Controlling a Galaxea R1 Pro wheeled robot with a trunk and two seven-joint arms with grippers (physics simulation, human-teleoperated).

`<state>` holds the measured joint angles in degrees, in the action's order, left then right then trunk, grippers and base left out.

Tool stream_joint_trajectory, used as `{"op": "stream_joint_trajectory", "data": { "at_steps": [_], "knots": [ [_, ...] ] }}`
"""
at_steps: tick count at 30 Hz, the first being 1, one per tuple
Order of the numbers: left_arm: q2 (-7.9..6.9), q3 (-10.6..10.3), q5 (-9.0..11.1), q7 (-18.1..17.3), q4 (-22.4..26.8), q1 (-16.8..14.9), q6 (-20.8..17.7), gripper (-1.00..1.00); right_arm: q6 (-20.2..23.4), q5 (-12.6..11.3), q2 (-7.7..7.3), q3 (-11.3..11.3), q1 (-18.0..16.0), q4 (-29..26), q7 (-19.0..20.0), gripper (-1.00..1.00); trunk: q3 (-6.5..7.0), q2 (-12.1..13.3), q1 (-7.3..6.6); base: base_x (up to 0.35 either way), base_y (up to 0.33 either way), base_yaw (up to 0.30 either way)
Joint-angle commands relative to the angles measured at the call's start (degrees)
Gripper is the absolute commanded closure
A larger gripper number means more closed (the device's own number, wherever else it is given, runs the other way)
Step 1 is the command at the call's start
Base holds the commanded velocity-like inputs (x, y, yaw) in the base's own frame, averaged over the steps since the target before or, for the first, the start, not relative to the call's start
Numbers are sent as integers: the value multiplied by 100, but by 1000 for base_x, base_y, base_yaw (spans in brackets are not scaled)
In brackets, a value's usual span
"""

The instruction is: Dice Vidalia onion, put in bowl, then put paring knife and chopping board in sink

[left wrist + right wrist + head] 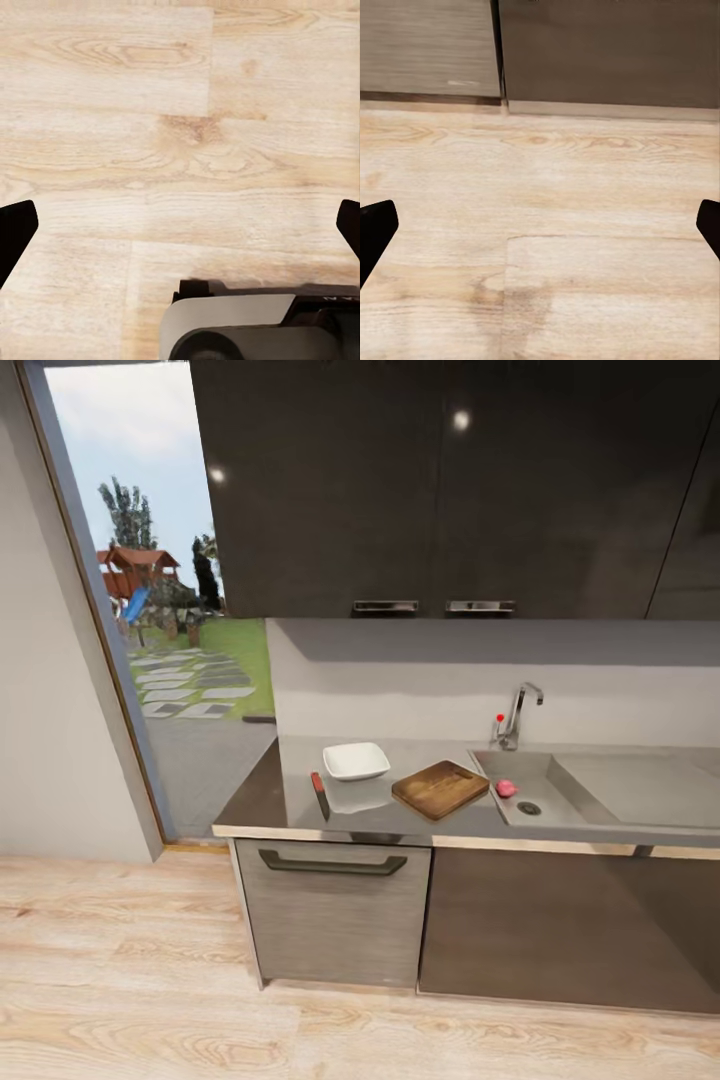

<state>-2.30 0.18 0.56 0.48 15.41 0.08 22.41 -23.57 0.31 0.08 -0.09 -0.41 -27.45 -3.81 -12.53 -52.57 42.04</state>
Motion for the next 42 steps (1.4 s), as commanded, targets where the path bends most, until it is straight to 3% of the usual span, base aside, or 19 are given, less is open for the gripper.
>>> {"op": "stream_joint_trajectory", "data": {
  "at_steps": [1,19,25,42],
  "knots": [
    [1,0,5,5,6,1,9,-100,-13,4,1,0,-3,3,-15,-100,12,37,-22,0,0,0],
    [-3,0,5,26,8,1,9,-100,-16,4,1,0,-3,3,-15,-100,335,759,-417,0,0,0],
    [1,-1,5,241,7,1,9,-100,-16,4,1,0,-3,3,-15,-100,443,1000,-549,0,0,0],
    [95,-9,5,278,-2,1,9,-100,-15,8,1,4,-3,3,-14,-100,748,1681,-923,0,0,0]
  ]
}}
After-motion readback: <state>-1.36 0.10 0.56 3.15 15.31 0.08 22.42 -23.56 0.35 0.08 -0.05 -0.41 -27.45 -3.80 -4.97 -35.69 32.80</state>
